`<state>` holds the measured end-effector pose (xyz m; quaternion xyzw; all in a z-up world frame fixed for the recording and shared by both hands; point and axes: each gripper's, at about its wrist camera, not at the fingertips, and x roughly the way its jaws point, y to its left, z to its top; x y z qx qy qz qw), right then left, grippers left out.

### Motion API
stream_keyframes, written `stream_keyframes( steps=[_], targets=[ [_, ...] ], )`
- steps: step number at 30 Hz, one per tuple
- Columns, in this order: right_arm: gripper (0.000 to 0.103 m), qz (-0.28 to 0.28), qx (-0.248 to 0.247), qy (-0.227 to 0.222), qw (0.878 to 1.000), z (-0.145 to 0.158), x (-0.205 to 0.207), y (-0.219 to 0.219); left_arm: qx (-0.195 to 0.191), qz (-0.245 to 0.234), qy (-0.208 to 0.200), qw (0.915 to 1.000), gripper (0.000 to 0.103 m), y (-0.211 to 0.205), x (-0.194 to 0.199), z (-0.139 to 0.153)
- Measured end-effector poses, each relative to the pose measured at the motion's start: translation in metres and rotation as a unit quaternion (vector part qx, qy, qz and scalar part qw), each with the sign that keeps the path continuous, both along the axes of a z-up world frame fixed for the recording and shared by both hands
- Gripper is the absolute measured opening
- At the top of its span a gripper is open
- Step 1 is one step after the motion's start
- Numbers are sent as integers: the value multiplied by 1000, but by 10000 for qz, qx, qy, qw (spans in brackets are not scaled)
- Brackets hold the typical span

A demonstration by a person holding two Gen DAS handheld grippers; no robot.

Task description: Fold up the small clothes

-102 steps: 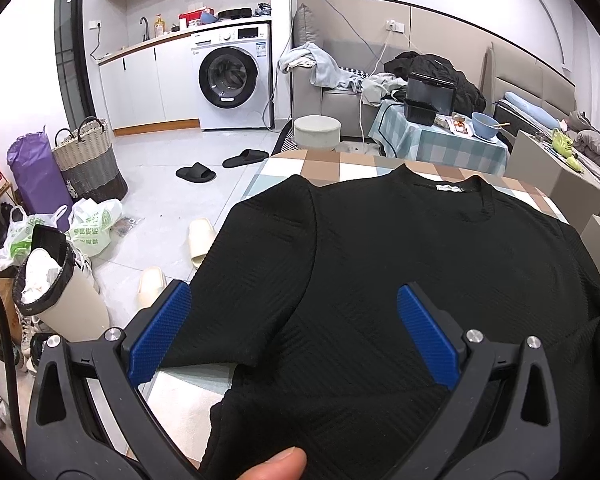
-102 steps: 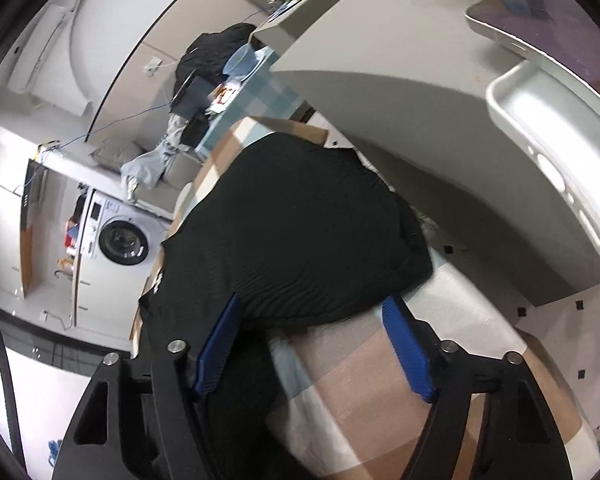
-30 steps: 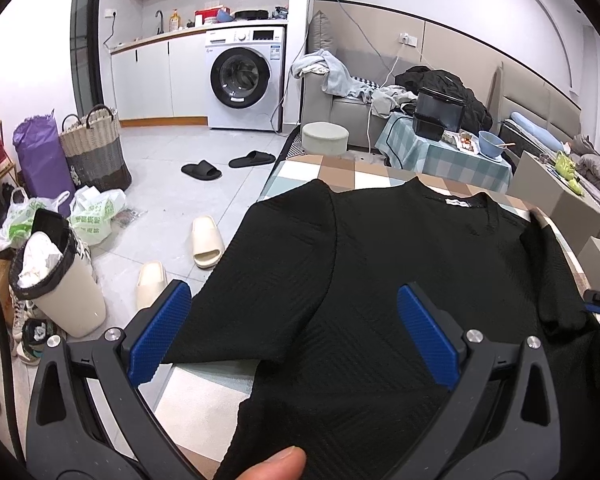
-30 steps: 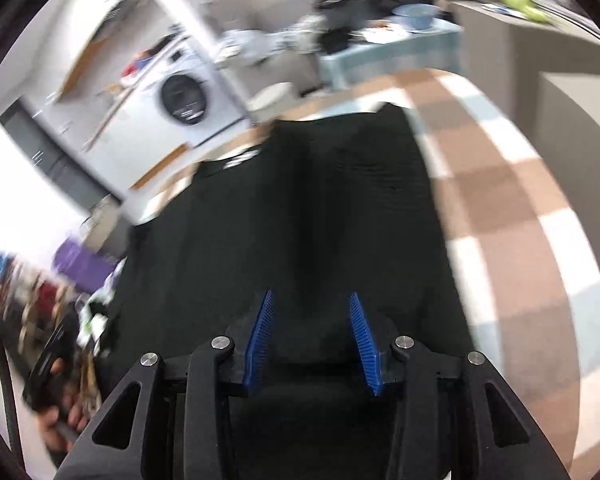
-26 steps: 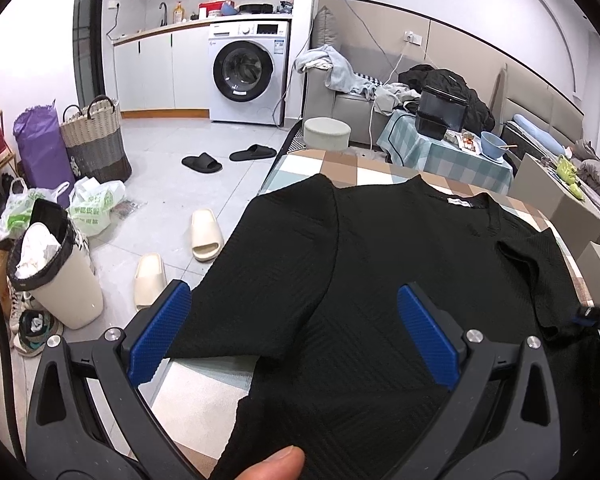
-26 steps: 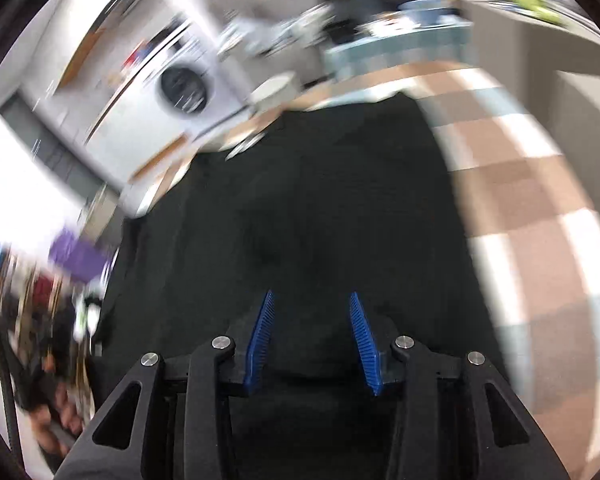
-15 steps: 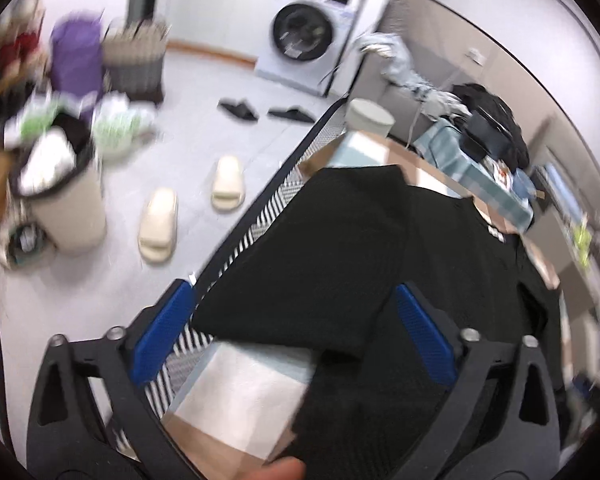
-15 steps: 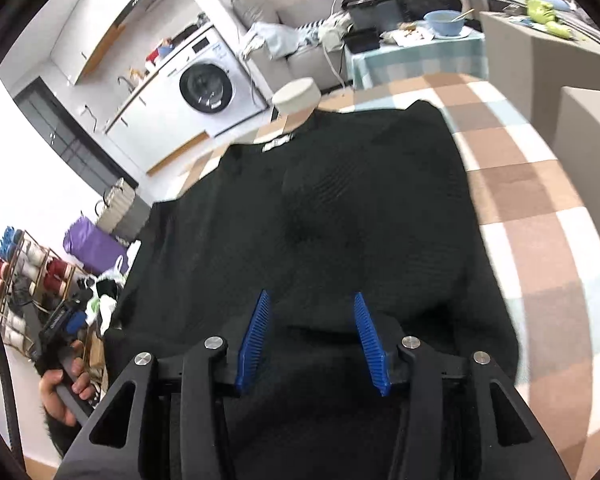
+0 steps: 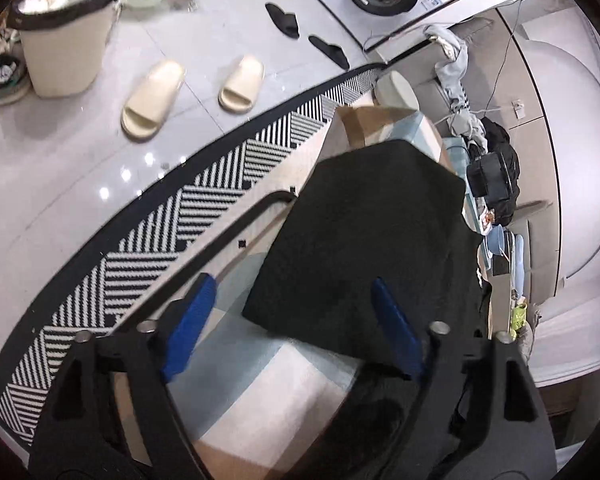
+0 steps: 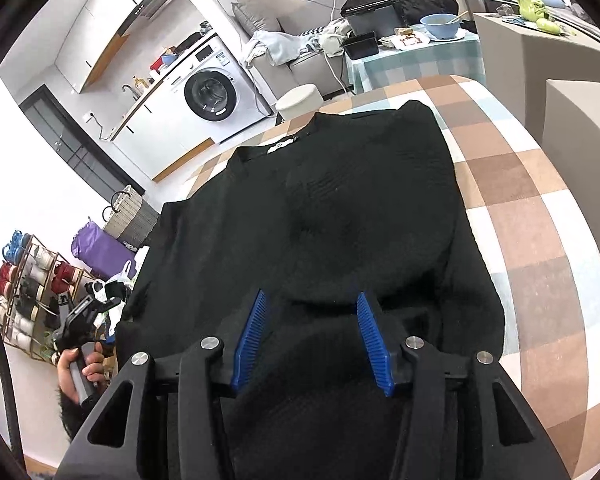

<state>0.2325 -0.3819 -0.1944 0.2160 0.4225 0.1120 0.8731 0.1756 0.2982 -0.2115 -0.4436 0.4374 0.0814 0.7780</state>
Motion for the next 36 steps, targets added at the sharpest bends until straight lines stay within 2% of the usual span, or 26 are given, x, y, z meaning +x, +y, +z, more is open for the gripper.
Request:
stream_keyframes(
  steps=[1,3,5,6,9,12,15,17,18,19,20,21,22,23,24,26,32,34,36],
  targets=[
    [49,-12,6,6,10000,0,-1,-1,28,-67,14,10000,58,-4,5,-4],
    [49,-56,10,-1,10000,-1,-2,-4,178,-115,-74,9997,37,-11,12,-4],
    [49,-100,33,-5,9999,-1,-3,-6,564,-100,-209,9981,21,-23,14,9],
    [49,-128,39,-10,9999,0,-5,-6,770,-115,-252,9966,17,-29,16,18],
    [49,-164,54,-57,9998,1,-9,-8,1342,-144,-565,9892,14,-49,16,54],
    [49,-208,103,-81,9997,1,-14,-12,2074,-413,-947,9728,14,-82,24,94],
    [49,-246,132,-73,9996,0,-19,-16,2651,-1034,-1454,9476,14,-139,41,140],
    [49,-278,131,-51,9995,0,-23,-18,2785,-1687,-1831,9276,14,-190,56,159],
    [49,-289,132,-62,9995,1,-25,-20,2637,-2189,-2066,9164,17,-219,60,165],
    [49,-309,124,-79,9994,2,-28,-22,2455,-2599,-2156,9087,23,-243,66,172],
    [49,-329,117,-88,9994,3,-30,-24,2311,-2980,-2165,9005,42,-261,69,171],
    [49,-371,108,-79,9992,4,-32,-26,2215,-3285,-2151,8926,66,-277,69,169],
    [49,-424,113,-72,9990,4,-34,-30,2250,-3450,-2151,8855,77,-292,67,166],
    [49,-452,121,-79,9989,5,-37,-32,2349,-3459,-2175,8820,88,-299,63,164],
    [49,-506,104,-79,9986,5,-39,-36,2455,-3450,-2212,8785,89,-302,59,159],
    [49,-575,83,-96,9983,5,-43,-42,2541,-3449,-2043,8802,89,-299,58,151],
    [49,-676,151,-32,9976,0,-44,-52,2194,-2645,-1538,9264,89,-240,48,113],
    [49,-676,109,6,9976,-1,-44,-54,2153,-2442,-1491,9337,89,-213,38,102],
    [49,-668,-33,24,9978,-1,-46,-56,2294,-2342,-1482,9330,89,-197,28,101]
  ],
)
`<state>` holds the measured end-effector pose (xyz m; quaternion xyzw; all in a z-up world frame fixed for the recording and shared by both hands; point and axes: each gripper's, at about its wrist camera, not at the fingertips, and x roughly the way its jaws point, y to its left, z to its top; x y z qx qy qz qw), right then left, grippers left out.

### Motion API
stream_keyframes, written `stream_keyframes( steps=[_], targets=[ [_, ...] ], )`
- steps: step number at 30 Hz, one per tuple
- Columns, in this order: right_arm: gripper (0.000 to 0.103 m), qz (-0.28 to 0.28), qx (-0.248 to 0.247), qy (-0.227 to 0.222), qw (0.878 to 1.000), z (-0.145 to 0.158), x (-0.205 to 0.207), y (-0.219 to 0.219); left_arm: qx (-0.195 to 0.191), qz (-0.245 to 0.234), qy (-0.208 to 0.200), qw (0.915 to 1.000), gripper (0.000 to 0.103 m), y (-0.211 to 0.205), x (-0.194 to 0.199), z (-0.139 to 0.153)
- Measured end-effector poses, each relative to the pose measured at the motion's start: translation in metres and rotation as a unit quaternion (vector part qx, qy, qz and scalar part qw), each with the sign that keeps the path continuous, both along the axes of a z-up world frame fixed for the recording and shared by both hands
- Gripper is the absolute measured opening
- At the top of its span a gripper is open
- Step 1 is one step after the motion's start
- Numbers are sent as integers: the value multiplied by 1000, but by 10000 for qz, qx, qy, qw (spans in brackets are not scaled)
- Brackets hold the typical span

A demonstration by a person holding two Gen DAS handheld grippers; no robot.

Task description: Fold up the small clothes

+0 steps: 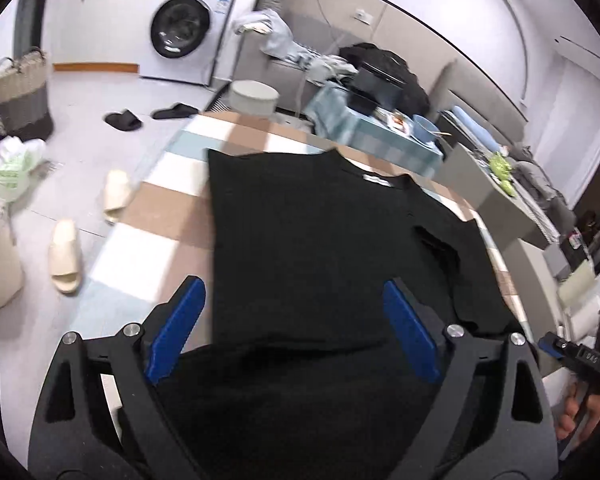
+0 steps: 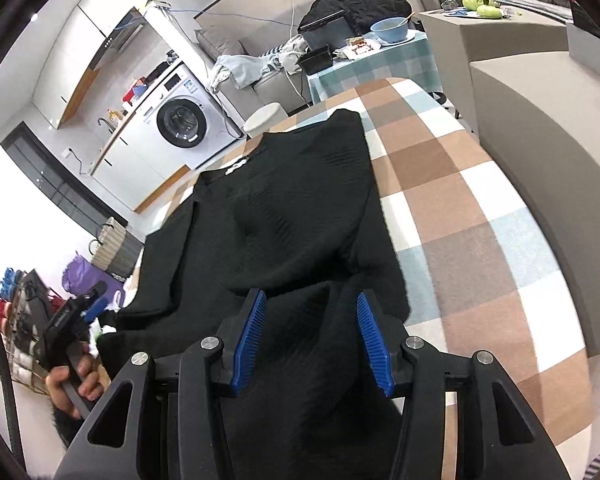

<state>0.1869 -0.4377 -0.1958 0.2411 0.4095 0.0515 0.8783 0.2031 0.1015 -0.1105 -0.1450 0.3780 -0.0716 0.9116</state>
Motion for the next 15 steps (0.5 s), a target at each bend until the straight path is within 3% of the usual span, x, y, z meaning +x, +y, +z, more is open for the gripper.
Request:
stream_keyframes(
  steps=[5,9,12,13,14,15],
  targets=[
    [52,259,-123,209,9994,-3,-13,-11,465,255,-9,9986,90,28,-39,-3],
    [58,756,44,459,9961,-16,-28,-1,549,409,77,9976,90,43,-63,-11],
    [58,1151,-243,622,9911,-27,-32,18,467,542,99,9974,90,54,-78,-16],
    [55,1193,-363,635,9902,-30,-30,22,398,592,113,9974,90,58,-83,-18],
    [37,1180,-510,627,9897,-31,-27,24,343,629,129,9973,90,61,-87,-20],
    [28,1094,-775,590,9892,-30,-24,20,279,646,128,9974,90,64,-90,-21]
  ],
)
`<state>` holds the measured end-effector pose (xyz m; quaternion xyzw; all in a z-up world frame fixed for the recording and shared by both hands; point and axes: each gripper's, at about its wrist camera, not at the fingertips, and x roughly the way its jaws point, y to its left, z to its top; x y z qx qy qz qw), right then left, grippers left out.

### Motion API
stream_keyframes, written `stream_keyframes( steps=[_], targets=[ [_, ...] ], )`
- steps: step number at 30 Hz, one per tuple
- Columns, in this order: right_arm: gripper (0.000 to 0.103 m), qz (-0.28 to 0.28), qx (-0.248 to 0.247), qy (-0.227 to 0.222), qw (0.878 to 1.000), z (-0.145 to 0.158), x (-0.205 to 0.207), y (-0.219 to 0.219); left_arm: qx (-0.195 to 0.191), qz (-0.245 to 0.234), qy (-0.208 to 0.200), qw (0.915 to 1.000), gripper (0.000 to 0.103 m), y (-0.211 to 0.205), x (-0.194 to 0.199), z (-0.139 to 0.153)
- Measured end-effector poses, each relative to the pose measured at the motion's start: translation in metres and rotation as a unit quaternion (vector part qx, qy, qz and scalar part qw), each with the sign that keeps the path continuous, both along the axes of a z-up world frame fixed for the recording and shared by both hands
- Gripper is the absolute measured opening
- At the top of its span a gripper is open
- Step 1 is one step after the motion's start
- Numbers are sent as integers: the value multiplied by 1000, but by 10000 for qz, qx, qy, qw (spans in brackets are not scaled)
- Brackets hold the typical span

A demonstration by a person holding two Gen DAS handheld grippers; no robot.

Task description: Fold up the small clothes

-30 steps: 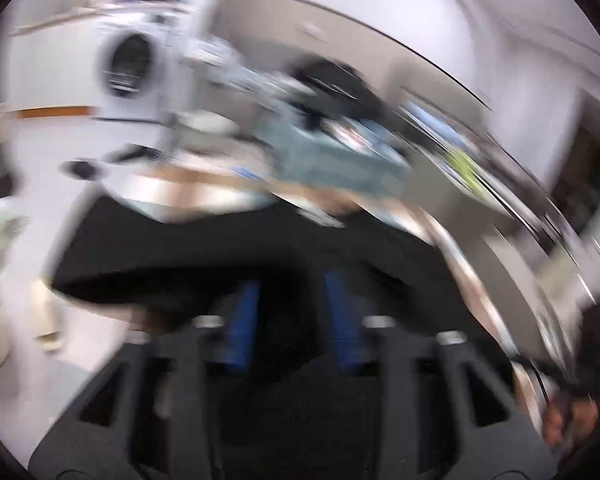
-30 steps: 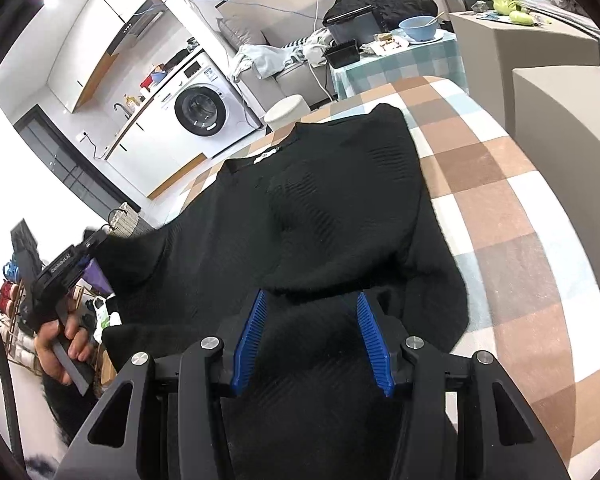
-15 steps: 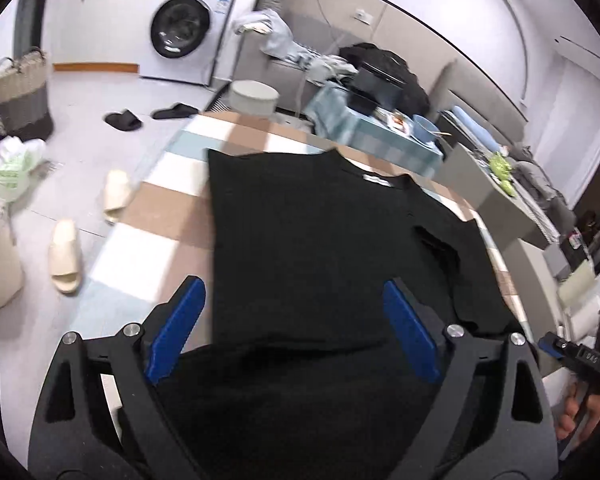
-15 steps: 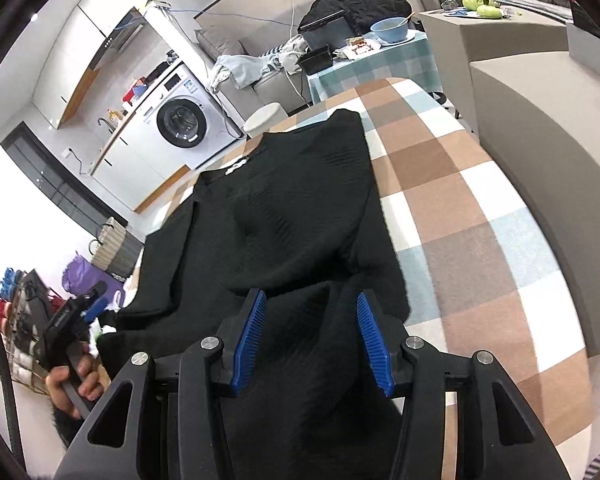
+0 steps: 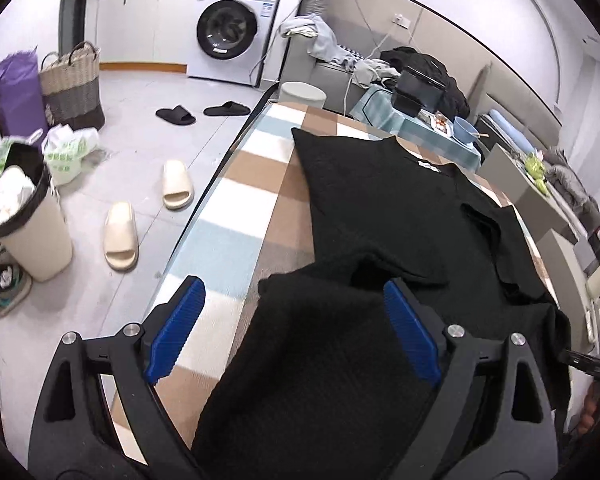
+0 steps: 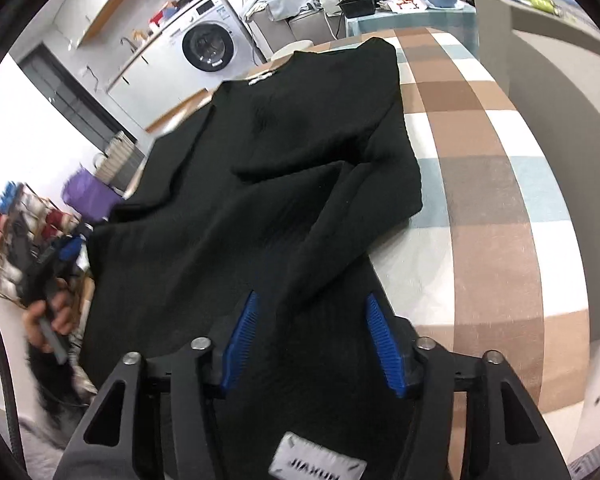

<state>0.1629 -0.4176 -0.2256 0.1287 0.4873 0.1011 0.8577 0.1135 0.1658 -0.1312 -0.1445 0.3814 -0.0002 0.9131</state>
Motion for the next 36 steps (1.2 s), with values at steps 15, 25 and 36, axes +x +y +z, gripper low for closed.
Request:
stream_keyframes(
  steps=[15,25,36],
  targets=[
    [51,-912,387,-131,9950,-7,-1,-63,97,-48,382,9992,90,-3,-19,-19],
    [5,-300,973,-655,9926,-3,1,-49,170,-370,134,9991,6,-18,-19,-24],
    [4,-255,1559,-1428,9771,16,-45,-77,-209,-494,-578,9969,3,-6,-83,18]
  ],
)
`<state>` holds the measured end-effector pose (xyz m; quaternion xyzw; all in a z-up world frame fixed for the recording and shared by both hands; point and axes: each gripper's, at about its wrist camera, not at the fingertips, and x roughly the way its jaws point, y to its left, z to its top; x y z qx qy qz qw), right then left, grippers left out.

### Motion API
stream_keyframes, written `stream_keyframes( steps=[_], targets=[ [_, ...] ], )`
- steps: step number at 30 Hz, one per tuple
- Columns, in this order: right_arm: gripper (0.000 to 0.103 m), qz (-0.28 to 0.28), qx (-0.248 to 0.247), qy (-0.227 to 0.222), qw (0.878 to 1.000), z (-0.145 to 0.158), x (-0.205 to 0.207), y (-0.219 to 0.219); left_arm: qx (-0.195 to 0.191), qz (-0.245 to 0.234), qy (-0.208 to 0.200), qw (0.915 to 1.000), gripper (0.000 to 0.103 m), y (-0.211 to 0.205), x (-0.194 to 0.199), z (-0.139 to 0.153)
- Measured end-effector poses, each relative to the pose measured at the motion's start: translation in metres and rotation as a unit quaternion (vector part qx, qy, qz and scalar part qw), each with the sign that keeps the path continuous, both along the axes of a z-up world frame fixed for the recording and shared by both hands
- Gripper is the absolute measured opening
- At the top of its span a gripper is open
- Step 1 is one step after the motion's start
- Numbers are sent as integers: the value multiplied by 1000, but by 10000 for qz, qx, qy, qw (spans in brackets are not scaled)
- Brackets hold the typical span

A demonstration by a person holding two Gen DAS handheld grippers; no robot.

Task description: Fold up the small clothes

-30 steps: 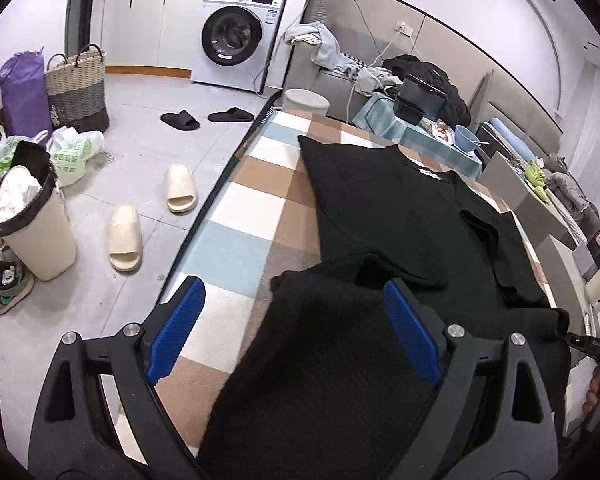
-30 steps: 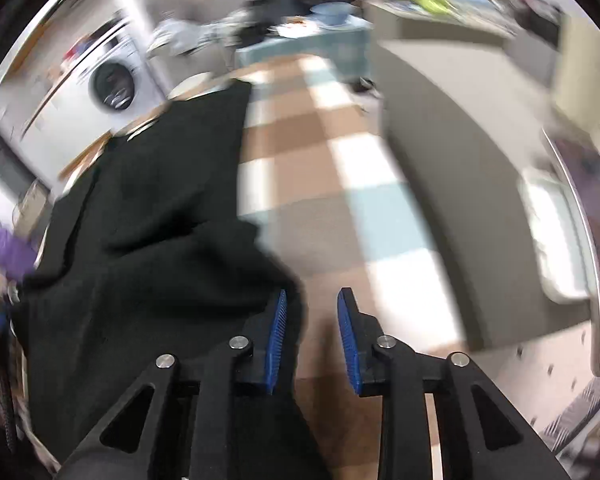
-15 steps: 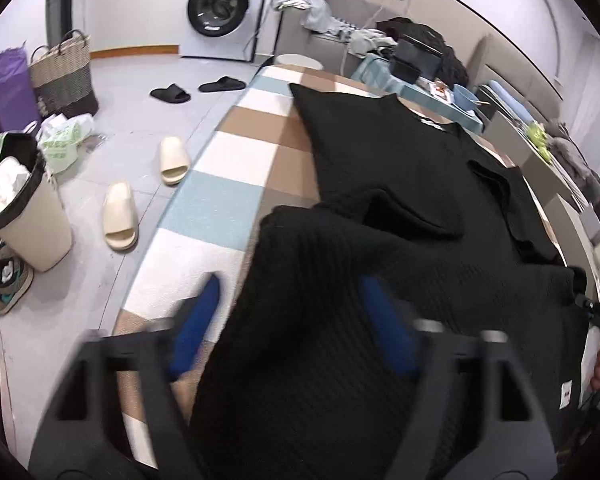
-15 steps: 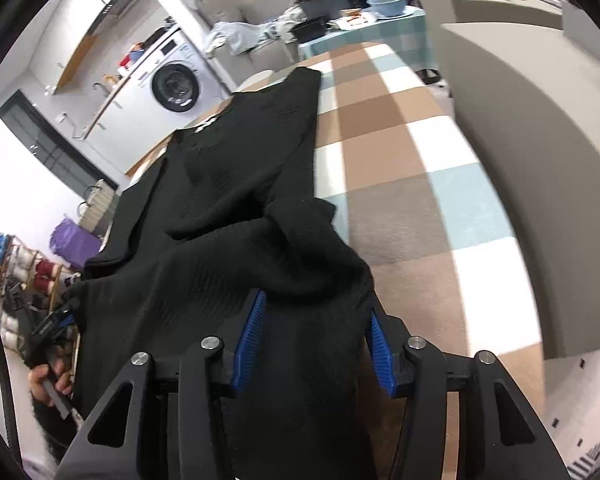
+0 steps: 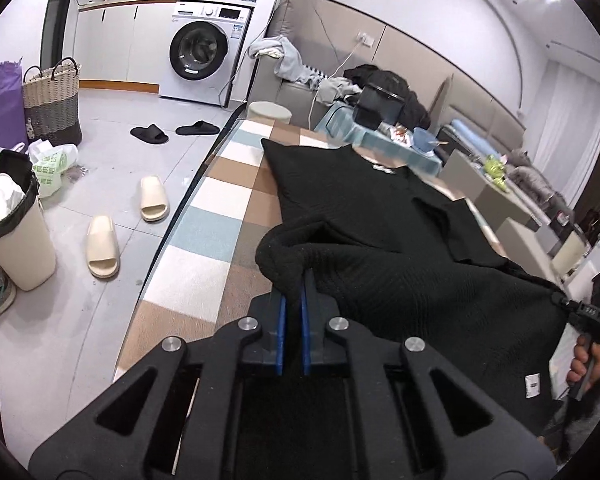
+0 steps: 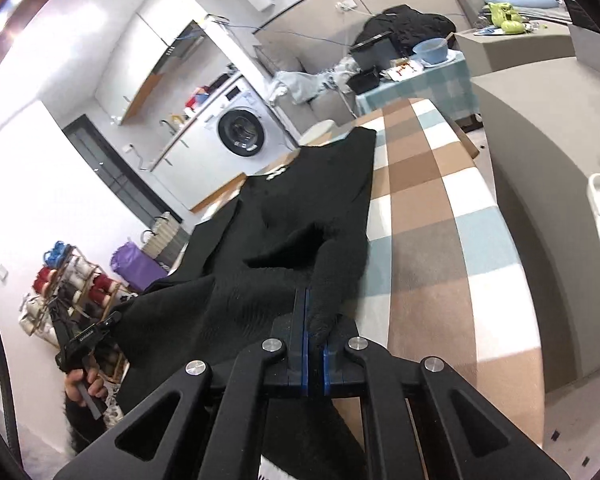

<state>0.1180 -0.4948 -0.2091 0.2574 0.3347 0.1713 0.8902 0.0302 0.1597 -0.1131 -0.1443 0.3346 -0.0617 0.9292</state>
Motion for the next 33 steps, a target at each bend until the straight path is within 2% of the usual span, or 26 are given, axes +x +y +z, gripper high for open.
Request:
stream_keyframes(
  steps=[5,8,13,16,19,22,24,26,31,32,33],
  targets=[
    [4,-41,481,-270,9985,11,-12,-15,-76,7,-102,9999,3,8,-9,13],
    [4,-184,443,-240,9986,19,0,-16,-78,64,-88,9999,3,11,3,16],
    [4,-512,-92,159,9985,21,48,-5,-49,139,116,9998,4,7,50,3],
    [4,-690,-344,407,9962,14,71,1,8,239,427,9988,4,4,83,-17],
    [6,-878,-749,645,9912,3,89,5,-17,383,694,9969,4,5,101,-35],
    [16,-1029,-1000,935,9852,-10,95,4,62,555,859,9947,20,8,106,-44],
    [27,-1122,-1132,988,9823,-13,89,1,197,745,854,9934,50,11,103,-48],
    [42,-1252,-1201,943,9803,-13,73,-7,273,914,729,9928,59,16,94,-48],
    [43,-1001,-992,912,9858,-21,70,-8,179,753,681,9947,60,15,101,-55],
    [40,-973,-935,912,9866,-23,74,-6,163,742,664,9949,57,13,103,-56],
    [37,-961,-889,926,9871,-25,79,-5,147,729,671,9950,50,12,107,-57]
  ],
)
